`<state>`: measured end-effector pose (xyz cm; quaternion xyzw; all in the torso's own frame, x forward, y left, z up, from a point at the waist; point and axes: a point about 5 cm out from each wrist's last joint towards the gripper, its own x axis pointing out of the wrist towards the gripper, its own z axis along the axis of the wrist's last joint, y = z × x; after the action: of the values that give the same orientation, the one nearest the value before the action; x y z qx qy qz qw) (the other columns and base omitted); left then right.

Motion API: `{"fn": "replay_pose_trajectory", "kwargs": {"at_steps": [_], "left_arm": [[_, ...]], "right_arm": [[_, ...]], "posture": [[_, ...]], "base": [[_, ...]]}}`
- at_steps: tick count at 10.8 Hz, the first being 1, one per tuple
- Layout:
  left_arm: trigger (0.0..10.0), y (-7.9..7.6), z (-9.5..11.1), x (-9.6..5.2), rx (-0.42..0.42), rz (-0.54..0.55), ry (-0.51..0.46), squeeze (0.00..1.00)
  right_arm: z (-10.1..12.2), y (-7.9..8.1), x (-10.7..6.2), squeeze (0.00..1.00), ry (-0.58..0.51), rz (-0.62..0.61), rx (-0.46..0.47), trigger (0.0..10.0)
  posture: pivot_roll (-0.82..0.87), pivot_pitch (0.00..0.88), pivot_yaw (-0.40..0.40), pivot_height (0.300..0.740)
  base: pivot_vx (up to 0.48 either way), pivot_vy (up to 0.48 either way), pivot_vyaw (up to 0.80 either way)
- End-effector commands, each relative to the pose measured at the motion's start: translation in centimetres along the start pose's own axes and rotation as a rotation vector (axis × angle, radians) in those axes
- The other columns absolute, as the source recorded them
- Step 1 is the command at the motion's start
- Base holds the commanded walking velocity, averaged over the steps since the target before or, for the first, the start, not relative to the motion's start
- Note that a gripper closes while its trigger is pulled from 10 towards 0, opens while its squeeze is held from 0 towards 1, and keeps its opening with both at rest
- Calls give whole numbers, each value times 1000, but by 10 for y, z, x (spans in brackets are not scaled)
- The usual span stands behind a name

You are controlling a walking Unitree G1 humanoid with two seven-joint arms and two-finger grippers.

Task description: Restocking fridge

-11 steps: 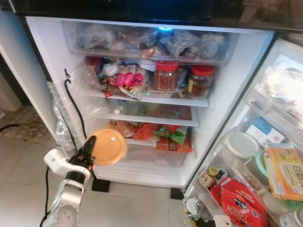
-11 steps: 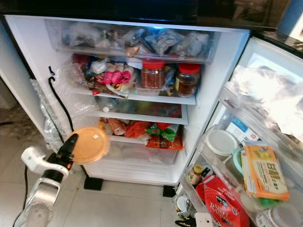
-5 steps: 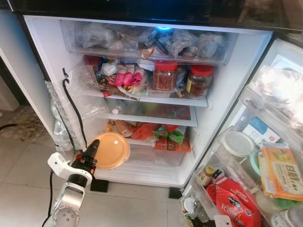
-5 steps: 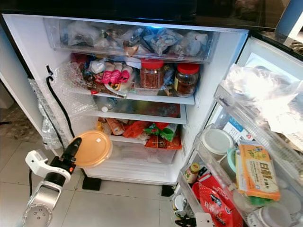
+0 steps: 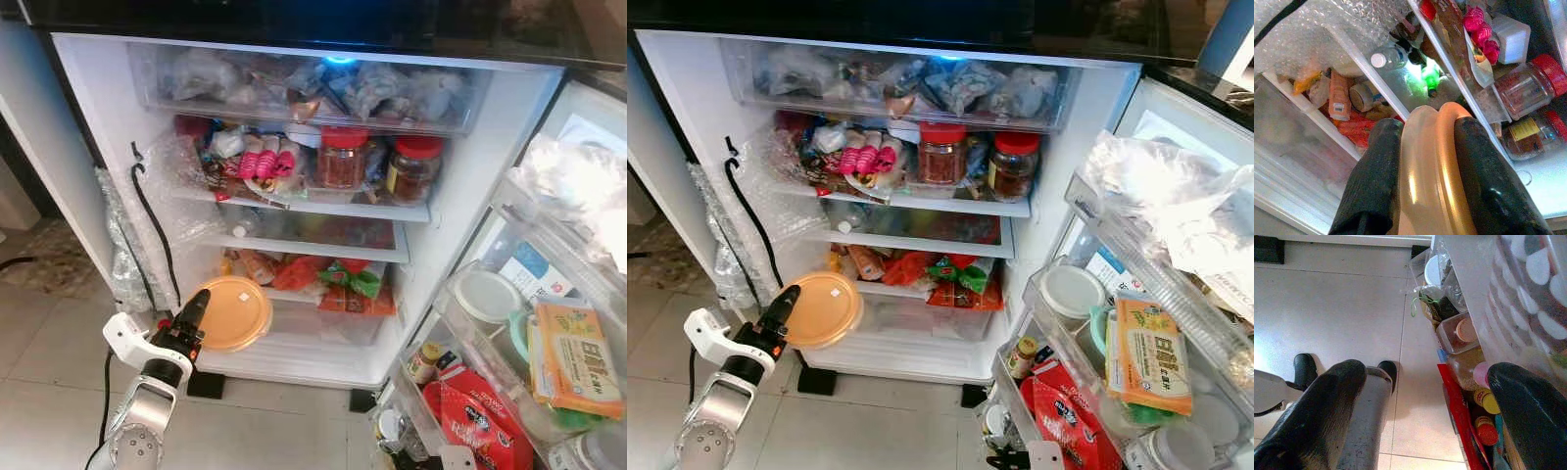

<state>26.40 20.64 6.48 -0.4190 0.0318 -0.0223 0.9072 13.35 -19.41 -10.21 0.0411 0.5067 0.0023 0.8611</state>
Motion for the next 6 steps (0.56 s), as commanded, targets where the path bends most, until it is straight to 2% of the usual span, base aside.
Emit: {"fn": "replay_pose_trajectory", "kwargs": {"at_steps": [1, 6], "left_arm": [[10000, -6, 3, 3, 16, -28, -3, 0], [10000, -7, 1, 2, 23, -33, 5, 0]], "right_arm": [[-2, -6, -1, 0, 4, -22, 2, 10000], [-1, -7, -1, 0, 4, -21, 2, 10000]], "posture": [[-77, 0, -73, 740], [-76, 12, -76, 740]], "base": [[0, 0, 0], [0, 0, 0]]}}
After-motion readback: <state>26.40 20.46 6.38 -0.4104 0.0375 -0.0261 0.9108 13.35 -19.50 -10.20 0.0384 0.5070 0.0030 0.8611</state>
